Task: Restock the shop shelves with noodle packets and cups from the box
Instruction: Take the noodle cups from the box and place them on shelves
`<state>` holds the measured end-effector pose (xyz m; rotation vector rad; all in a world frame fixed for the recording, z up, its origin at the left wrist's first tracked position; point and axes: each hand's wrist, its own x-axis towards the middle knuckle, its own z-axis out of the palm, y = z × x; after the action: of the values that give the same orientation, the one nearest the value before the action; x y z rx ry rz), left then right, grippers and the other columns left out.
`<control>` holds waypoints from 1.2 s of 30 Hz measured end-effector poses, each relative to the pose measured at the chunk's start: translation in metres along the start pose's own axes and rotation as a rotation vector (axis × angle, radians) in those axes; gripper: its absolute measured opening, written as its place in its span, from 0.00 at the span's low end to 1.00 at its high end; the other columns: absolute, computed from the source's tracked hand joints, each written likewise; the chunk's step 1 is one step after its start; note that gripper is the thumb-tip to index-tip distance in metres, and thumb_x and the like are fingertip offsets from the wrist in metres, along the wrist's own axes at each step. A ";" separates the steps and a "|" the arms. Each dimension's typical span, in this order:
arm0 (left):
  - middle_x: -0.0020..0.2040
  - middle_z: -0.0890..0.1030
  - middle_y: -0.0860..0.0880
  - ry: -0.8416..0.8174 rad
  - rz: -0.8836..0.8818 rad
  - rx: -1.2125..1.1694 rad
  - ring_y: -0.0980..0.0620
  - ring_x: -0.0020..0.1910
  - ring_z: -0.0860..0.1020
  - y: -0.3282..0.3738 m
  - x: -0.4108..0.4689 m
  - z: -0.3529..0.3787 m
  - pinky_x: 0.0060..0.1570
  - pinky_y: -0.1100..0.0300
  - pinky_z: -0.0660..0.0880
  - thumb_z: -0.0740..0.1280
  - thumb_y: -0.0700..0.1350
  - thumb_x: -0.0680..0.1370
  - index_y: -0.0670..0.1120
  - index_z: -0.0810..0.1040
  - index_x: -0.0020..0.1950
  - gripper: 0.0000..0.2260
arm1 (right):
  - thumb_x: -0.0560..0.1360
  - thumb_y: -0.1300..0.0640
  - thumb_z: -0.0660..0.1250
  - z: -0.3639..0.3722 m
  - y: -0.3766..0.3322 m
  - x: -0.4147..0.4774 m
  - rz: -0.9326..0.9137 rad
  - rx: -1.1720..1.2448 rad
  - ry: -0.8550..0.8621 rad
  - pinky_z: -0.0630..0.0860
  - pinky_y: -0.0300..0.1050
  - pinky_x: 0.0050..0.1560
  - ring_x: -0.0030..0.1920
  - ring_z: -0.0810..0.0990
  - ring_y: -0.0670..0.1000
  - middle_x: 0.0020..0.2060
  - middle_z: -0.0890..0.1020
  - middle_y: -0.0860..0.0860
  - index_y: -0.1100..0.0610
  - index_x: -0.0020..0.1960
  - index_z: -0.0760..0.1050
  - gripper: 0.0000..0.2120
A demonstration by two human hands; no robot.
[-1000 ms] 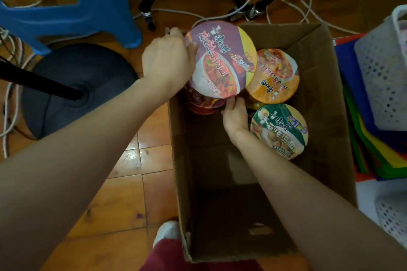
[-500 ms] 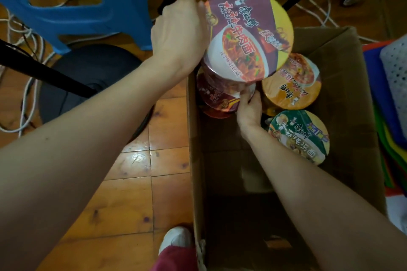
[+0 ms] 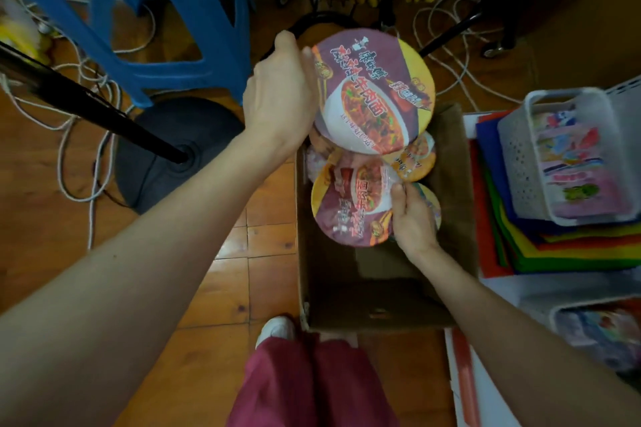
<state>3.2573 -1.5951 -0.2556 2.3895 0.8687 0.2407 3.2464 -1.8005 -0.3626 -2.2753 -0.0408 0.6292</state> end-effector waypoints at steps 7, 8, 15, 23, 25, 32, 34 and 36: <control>0.51 0.78 0.37 0.011 0.007 -0.063 0.36 0.51 0.75 0.076 -0.040 -0.112 0.40 0.54 0.60 0.52 0.47 0.82 0.38 0.69 0.54 0.13 | 0.81 0.51 0.50 -0.094 -0.078 -0.095 -0.086 -0.035 -0.089 0.73 0.42 0.41 0.40 0.76 0.47 0.43 0.78 0.53 0.56 0.56 0.71 0.14; 0.51 0.78 0.37 0.021 0.018 -0.064 0.35 0.51 0.75 0.087 -0.045 -0.130 0.41 0.54 0.60 0.52 0.47 0.82 0.38 0.69 0.54 0.13 | 0.81 0.51 0.50 -0.106 -0.090 -0.108 -0.099 -0.056 -0.083 0.72 0.40 0.37 0.38 0.75 0.46 0.42 0.78 0.52 0.55 0.54 0.71 0.13; 0.51 0.78 0.36 0.056 0.129 -0.093 0.35 0.51 0.74 0.142 -0.078 -0.242 0.41 0.51 0.63 0.53 0.47 0.82 0.37 0.70 0.54 0.14 | 0.81 0.50 0.50 -0.179 -0.161 -0.198 -0.148 -0.150 0.019 0.68 0.38 0.33 0.40 0.75 0.50 0.39 0.76 0.51 0.58 0.54 0.70 0.15; 0.53 0.78 0.36 0.073 0.404 -0.168 0.35 0.54 0.74 0.182 -0.135 -0.381 0.48 0.49 0.68 0.53 0.46 0.82 0.37 0.71 0.56 0.14 | 0.81 0.56 0.52 -0.219 -0.224 -0.349 -0.176 -0.180 0.253 0.66 0.26 0.29 0.33 0.69 0.40 0.31 0.70 0.45 0.52 0.36 0.64 0.15; 0.55 0.77 0.35 0.065 0.473 -0.175 0.35 0.55 0.74 0.192 -0.156 -0.415 0.50 0.48 0.68 0.53 0.46 0.81 0.36 0.72 0.56 0.14 | 0.81 0.56 0.52 -0.225 -0.236 -0.395 -0.145 -0.172 0.302 0.65 0.29 0.30 0.32 0.69 0.42 0.30 0.69 0.46 0.51 0.34 0.63 0.16; 0.52 0.78 0.36 -0.012 0.687 -0.217 0.35 0.53 0.75 0.239 -0.227 -0.491 0.48 0.50 0.70 0.54 0.46 0.80 0.37 0.73 0.52 0.14 | 0.81 0.55 0.54 -0.246 -0.254 -0.546 -0.064 -0.177 0.413 0.66 0.31 0.32 0.33 0.70 0.43 0.31 0.71 0.46 0.52 0.34 0.65 0.16; 0.54 0.77 0.36 -0.043 0.749 -0.238 0.35 0.55 0.74 0.256 -0.254 -0.506 0.51 0.49 0.70 0.55 0.45 0.80 0.36 0.73 0.54 0.14 | 0.80 0.55 0.55 -0.257 -0.252 -0.583 -0.026 -0.182 0.465 0.63 0.40 0.34 0.36 0.72 0.49 0.32 0.72 0.49 0.57 0.36 0.68 0.15; 0.55 0.77 0.36 -0.080 0.811 -0.277 0.35 0.56 0.73 0.275 -0.285 -0.518 0.52 0.49 0.69 0.55 0.45 0.80 0.36 0.73 0.54 0.14 | 0.80 0.55 0.55 -0.270 -0.248 -0.621 -0.003 -0.188 0.530 0.59 0.43 0.37 0.39 0.72 0.51 0.33 0.73 0.51 0.58 0.37 0.70 0.15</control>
<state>3.0019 -1.7078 0.3337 2.3360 -0.2048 0.5275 2.8620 -1.9391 0.2320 -2.5534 0.1608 0.0039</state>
